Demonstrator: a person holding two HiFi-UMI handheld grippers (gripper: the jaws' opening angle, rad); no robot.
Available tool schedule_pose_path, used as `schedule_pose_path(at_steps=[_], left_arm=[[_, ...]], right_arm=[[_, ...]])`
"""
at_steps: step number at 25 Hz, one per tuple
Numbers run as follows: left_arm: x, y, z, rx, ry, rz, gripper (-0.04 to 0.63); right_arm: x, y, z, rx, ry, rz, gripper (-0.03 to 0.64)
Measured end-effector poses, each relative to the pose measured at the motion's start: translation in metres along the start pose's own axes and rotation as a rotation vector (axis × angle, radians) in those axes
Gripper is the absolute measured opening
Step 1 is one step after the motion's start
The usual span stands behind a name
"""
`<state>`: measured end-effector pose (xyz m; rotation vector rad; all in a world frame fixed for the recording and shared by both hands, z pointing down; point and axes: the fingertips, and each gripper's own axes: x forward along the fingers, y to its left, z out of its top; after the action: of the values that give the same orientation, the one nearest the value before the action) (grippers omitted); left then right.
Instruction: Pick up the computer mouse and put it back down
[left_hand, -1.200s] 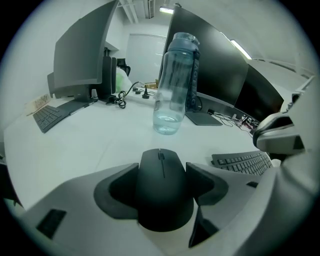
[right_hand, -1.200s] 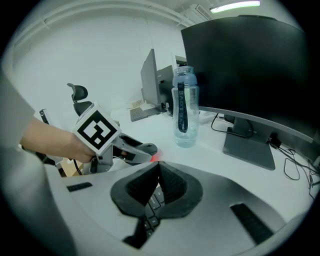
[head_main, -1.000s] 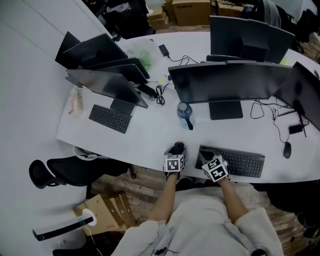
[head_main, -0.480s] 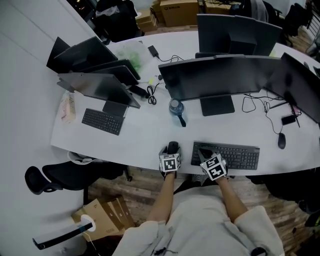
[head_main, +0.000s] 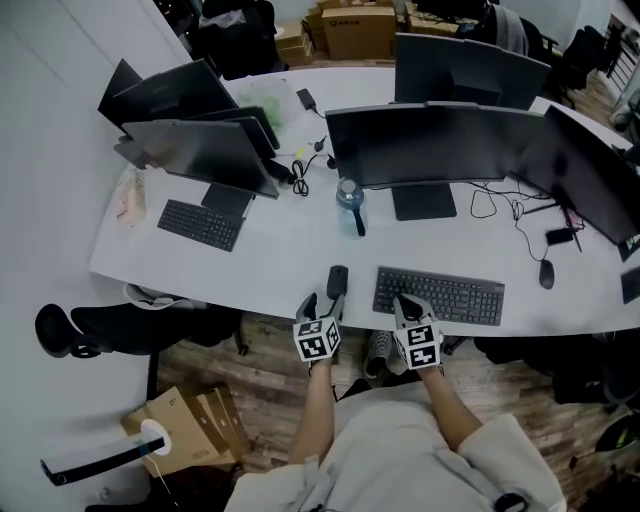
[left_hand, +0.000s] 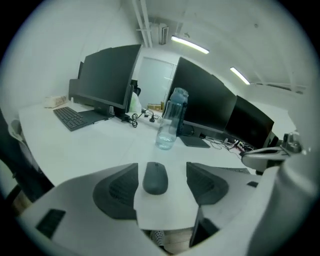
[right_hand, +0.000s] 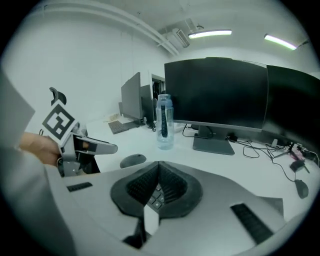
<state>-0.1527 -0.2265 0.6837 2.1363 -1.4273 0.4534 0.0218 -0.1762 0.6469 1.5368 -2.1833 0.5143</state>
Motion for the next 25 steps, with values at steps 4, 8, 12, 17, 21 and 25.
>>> schedule_pose_path(at_steps=[4,8,12,17,21,25], left_arm=[[-0.066,-0.022,-0.005,-0.021,-0.107,-0.037,0.301],[-0.112,-0.034,-0.007,0.032,-0.171,-0.053,0.299],[-0.152,-0.036,-0.006,0.046,-0.234,-0.031,0.299],[-0.186,-0.035,-0.009,0.071,-0.289,0.014,0.299],[-0.201,-0.038,-0.017,0.07,-0.313,0.011,0.299],[-0.216,-0.038,-0.029,0.072,-0.317,0.019,0.295]], right_arm=[[-0.033,0.017,-0.012,0.03,-0.05,-0.019,0.003],[-0.05,0.041,-0.025,0.046,-0.071,-0.001,0.003],[-0.072,0.062,-0.033,0.047,-0.101,-0.001,0.003],[-0.095,0.074,-0.046,0.054,-0.119,0.001,0.003],[-0.108,0.076,-0.05,0.065,-0.142,-0.012,0.002],[-0.122,0.088,-0.054,0.086,-0.17,0.001,0.002]])
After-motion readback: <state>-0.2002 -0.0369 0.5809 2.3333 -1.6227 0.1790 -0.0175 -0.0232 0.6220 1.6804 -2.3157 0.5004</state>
